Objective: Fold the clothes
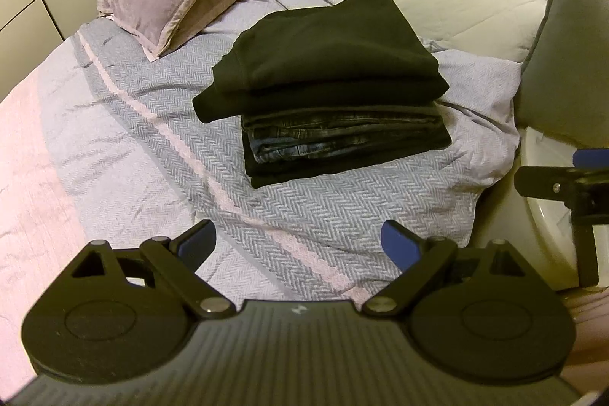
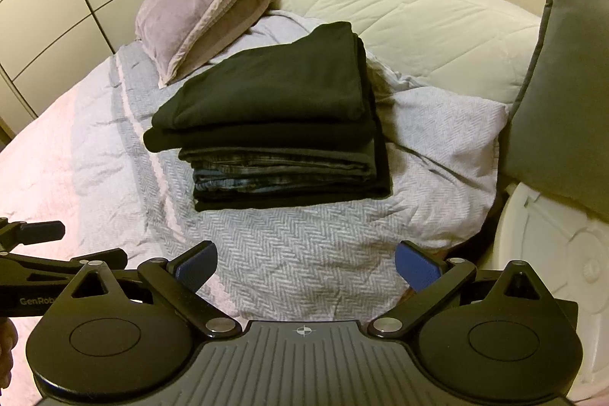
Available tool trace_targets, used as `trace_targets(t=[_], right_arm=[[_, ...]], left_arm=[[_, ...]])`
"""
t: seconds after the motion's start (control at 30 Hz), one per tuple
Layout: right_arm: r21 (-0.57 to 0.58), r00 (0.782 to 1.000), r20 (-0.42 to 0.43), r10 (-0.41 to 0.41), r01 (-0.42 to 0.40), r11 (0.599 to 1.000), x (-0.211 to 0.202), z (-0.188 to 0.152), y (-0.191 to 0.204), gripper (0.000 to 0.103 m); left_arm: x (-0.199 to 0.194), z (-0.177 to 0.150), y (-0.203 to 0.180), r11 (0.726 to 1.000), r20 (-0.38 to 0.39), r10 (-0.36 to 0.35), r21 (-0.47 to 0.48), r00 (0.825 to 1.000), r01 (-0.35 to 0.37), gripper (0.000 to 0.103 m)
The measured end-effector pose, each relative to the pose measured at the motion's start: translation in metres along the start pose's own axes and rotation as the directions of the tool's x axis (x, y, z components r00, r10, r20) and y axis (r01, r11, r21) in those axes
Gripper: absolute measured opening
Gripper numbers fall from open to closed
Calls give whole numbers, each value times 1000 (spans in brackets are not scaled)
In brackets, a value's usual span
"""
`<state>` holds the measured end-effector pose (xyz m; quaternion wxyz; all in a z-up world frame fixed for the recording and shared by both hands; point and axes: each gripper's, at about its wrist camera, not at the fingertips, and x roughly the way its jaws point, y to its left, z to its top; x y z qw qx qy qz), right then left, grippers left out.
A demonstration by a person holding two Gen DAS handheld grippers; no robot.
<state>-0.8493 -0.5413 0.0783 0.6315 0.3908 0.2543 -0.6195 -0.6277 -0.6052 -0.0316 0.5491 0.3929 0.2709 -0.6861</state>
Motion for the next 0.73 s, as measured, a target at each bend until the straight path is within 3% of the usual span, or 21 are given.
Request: trace_targets(t=[0.73], right_arm=[[-15, 1000, 9, 9, -9, 1000, 2, 5, 2, 102]], left_arm=[[-4, 2, -3, 1000, 41, -2, 20, 999, 2, 92]])
